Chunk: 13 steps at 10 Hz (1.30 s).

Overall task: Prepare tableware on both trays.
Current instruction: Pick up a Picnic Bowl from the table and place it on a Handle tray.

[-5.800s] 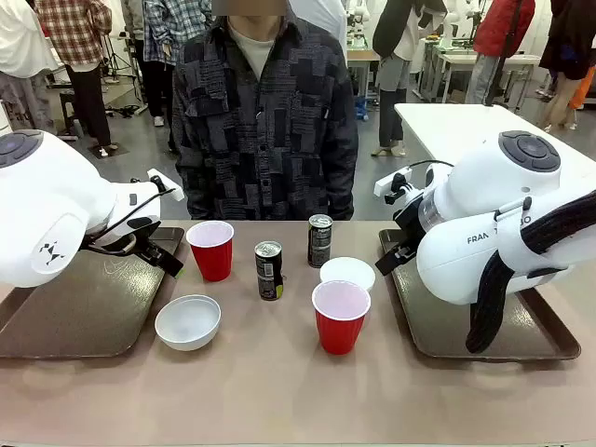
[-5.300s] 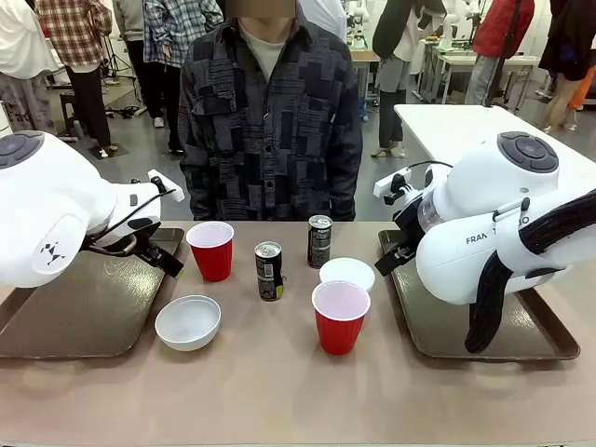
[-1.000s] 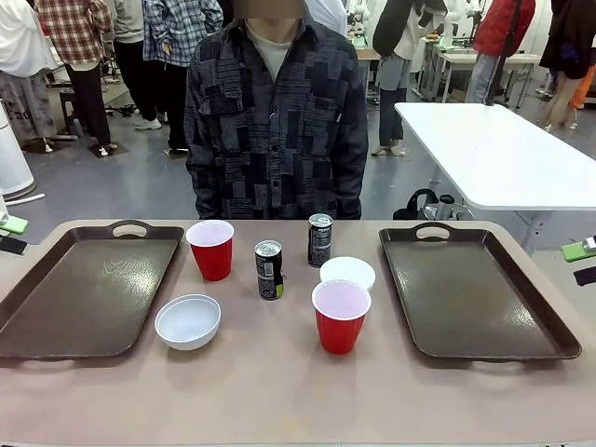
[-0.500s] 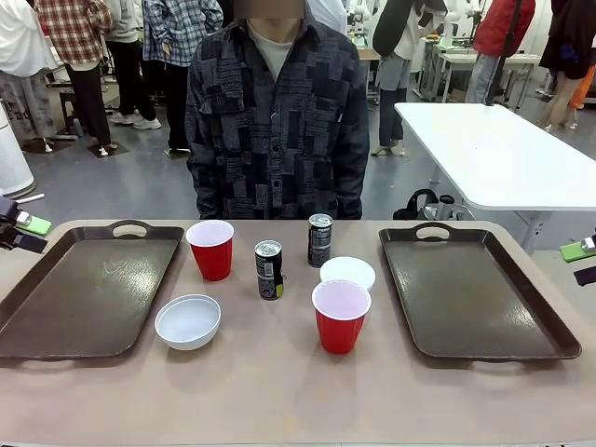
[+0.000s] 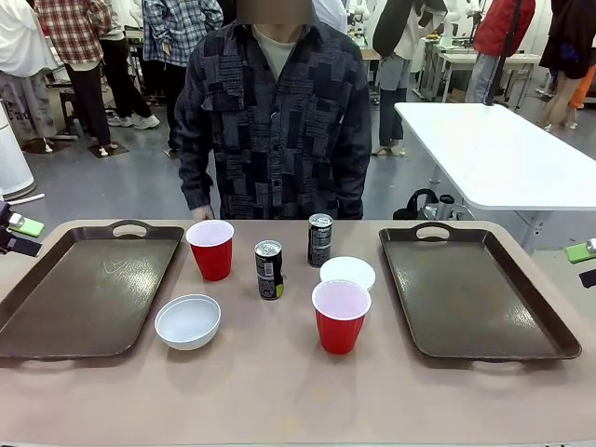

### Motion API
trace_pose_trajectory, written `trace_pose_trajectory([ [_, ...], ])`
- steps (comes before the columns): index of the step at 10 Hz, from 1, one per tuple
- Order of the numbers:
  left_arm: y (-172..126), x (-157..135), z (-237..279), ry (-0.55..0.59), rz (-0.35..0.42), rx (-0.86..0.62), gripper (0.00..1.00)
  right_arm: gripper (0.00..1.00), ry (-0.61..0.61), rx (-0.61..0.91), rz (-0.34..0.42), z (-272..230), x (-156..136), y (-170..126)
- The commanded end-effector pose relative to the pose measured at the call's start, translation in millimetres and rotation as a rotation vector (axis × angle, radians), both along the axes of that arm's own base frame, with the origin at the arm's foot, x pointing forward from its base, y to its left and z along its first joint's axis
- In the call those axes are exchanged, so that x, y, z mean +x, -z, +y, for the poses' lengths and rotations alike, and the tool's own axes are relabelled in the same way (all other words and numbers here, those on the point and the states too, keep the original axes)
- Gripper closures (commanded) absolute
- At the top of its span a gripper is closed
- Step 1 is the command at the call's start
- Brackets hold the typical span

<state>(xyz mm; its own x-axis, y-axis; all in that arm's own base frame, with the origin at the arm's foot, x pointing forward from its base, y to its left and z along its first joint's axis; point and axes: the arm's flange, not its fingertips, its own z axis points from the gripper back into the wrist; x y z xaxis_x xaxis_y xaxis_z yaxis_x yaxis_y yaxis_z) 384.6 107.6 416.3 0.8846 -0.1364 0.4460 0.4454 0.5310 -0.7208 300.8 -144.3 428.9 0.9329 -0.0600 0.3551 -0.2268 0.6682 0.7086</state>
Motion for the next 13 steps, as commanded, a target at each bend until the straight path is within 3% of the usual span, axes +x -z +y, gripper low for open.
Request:
trace_pose_trajectory([
  [1,-2,2,1,-0.002,-0.009,-0.019,0.00,0.00,-0.003,0.022,-0.014,0,3,2],
  [10,-2,2,1,-0.002,-0.009,-0.019,0.00,0.00,-0.003,0.022,-0.014,0,3,2],
  [11,-2,2,1,-0.002,-0.009,-0.019,0.00,0.00,-0.002,-0.001,0.001,1,0,0],
  [13,-2,2,1,-0.002,-0.009,-0.019,0.00,0.00,-0.098,-0.129,0.119,61,17,5],
])
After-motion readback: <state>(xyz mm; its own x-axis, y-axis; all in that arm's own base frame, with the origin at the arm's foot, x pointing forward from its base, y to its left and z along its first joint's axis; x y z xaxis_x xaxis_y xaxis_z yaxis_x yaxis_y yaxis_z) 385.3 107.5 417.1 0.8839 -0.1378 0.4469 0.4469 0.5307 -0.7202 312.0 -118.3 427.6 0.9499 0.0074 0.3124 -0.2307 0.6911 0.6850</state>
